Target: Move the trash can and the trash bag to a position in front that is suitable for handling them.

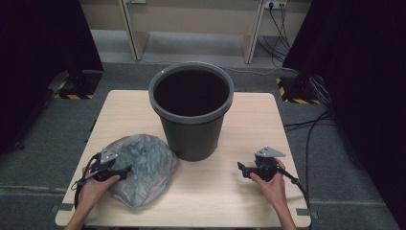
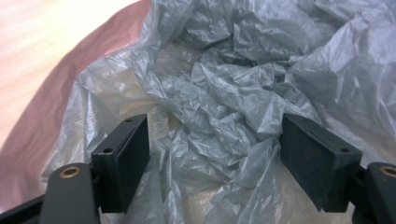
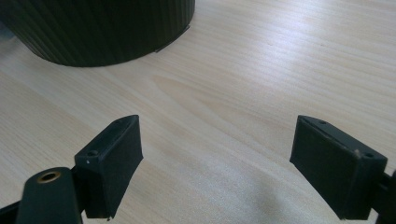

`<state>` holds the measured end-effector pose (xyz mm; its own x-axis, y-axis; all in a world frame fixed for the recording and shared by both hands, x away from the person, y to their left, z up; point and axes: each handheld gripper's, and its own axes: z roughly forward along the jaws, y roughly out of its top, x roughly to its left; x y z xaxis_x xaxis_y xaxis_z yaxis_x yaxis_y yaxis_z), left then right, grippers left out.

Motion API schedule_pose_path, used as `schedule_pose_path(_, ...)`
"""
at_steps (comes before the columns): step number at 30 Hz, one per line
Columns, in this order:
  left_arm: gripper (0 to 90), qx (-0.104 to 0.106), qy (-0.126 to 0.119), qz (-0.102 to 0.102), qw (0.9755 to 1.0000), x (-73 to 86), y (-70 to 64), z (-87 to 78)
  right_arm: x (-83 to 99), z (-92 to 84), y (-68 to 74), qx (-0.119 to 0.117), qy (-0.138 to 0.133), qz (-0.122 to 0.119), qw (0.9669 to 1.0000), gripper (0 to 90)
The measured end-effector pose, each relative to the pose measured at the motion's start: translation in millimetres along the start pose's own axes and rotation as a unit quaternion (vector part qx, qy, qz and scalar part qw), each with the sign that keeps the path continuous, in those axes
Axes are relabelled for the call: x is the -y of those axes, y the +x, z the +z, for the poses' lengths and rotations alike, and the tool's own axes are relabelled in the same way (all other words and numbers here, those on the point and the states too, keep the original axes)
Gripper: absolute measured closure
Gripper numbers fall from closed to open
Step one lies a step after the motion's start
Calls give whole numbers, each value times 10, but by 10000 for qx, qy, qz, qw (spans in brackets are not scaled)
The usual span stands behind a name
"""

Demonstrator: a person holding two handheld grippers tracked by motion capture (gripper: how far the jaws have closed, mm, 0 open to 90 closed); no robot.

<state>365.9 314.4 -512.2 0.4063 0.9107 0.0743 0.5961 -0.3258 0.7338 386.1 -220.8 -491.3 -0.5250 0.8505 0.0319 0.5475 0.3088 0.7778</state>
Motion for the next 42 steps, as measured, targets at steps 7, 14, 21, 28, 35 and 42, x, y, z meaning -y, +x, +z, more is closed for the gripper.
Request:
schedule_pose_path(7, 235, -458, -31, 24, 9989, -237, 163, 237, 2, 1, -1, -35, -5, -28, 10000, 167)
schedule_pose_path(14, 239, -732, -70, -172, 9971, -393, 358, 411, -1, 1, 2, -28, -3, -36, 10000, 168)
schedule_pose_path(21, 238, -712, -353, -419, 9960, -409, 409, 289, -3, -3, -16, -11, -2, -20, 10000, 170)
schedule_pose_path(28, 236, -262, -785, -799, 9934, -469, 351, 41, -4, 26, -8, -21, 56, -73, 10000, 170)
schedule_pose_path(35, 224, 283, -973, -743, 9921, -452, 165, -174, 3, 25, -5, -48, 63, -80, 9999, 170)
schedule_pose_path(42, 210, 432, -848, -701, 9930, -276, 90, -149, 3, 13, -9, -50, 51, -62, 10000, 170)
